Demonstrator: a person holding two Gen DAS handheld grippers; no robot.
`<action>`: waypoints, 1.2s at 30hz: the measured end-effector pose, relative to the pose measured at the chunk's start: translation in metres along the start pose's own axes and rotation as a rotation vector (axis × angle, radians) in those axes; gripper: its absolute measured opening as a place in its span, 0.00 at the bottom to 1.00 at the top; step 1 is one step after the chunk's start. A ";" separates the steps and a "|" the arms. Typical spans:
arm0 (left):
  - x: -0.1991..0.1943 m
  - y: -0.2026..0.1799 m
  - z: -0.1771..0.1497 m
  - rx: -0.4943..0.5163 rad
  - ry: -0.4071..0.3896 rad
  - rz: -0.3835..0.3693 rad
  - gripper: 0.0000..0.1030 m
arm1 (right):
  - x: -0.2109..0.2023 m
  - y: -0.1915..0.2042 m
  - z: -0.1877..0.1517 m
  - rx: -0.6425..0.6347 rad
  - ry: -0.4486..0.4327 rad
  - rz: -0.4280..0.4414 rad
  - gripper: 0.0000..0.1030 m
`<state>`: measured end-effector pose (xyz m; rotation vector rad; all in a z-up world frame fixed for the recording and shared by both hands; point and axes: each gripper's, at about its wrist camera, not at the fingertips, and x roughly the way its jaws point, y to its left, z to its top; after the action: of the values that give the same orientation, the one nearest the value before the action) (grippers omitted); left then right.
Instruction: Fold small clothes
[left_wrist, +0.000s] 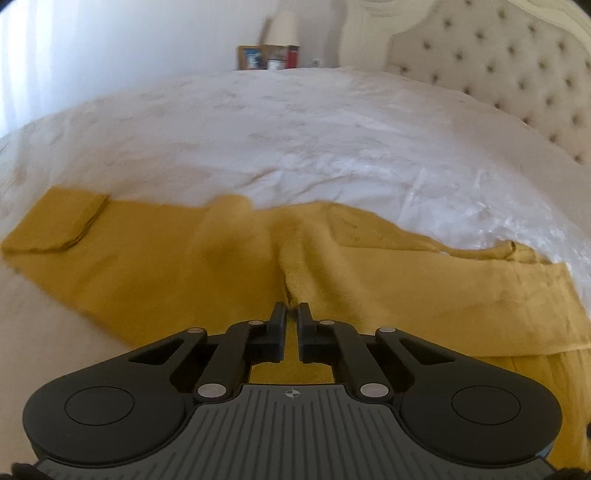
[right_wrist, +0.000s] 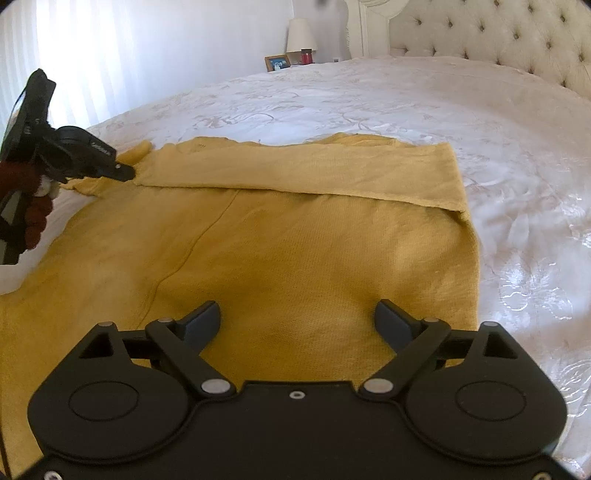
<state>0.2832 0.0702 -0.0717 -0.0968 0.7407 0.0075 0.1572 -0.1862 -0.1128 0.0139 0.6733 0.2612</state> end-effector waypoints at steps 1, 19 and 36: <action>-0.001 0.004 -0.001 -0.011 -0.001 0.011 0.06 | 0.000 0.000 0.000 -0.001 0.000 -0.001 0.90; 0.025 -0.009 0.004 -0.021 0.022 -0.008 0.35 | 0.004 0.004 -0.002 -0.023 -0.005 -0.006 0.94; -0.003 0.017 -0.005 0.017 -0.001 -0.040 0.48 | 0.006 0.006 -0.011 -0.030 -0.033 0.001 0.99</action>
<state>0.2769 0.0864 -0.0753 -0.0950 0.7379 -0.0365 0.1536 -0.1799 -0.1244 -0.0104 0.6361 0.2719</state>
